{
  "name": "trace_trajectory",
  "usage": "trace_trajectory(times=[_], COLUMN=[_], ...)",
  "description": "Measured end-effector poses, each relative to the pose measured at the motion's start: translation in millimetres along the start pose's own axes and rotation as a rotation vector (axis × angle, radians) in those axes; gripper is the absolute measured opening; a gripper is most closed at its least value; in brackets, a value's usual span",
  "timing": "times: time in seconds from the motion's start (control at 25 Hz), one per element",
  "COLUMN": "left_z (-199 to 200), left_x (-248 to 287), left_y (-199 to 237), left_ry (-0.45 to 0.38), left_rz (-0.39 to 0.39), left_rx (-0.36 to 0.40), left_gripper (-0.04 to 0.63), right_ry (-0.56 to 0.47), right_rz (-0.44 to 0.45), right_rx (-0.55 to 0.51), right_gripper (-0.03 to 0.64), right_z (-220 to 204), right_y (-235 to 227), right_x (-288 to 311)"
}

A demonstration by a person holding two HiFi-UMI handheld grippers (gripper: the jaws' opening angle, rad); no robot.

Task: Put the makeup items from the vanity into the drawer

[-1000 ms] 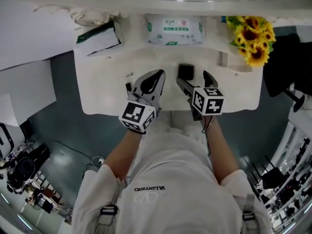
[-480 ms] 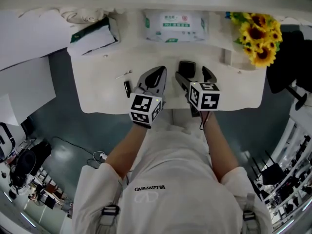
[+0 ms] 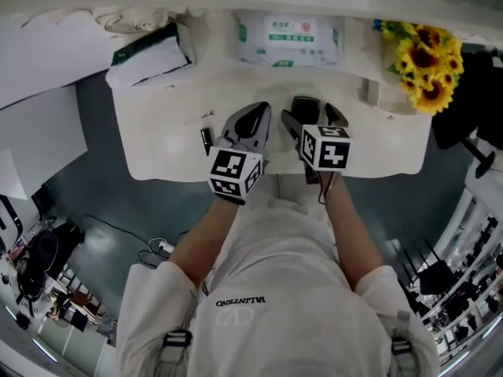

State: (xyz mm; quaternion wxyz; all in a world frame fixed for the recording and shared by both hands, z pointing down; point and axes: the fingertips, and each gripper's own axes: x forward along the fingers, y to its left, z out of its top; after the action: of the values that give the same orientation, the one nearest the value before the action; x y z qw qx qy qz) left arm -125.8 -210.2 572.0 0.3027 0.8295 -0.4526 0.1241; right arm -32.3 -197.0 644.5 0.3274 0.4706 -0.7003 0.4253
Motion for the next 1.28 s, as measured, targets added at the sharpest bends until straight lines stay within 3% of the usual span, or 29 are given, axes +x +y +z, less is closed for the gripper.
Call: trace_trajectory(times=[0.44, 0.8, 1.28], left_z=[-1, -2, -2], left_x=[-6, -9, -14], left_y=[17, 24, 25], left_ry=[0.004, -0.001, -0.007], left_rz=[0.017, 0.025, 0.021], left_rx=[-0.028, -0.044, -0.059], left_gripper=[0.002, 0.002, 0.002], right_ry=[0.060, 0.092, 0.090], right_rz=[-0.084, -0.188, -0.187], right_rx=[-0.033, -0.072, -0.082], right_gripper=[0.495, 0.434, 0.347], right_z=[-2, -5, -4], right_y=[3, -2, 3], right_x=[7, 12, 10])
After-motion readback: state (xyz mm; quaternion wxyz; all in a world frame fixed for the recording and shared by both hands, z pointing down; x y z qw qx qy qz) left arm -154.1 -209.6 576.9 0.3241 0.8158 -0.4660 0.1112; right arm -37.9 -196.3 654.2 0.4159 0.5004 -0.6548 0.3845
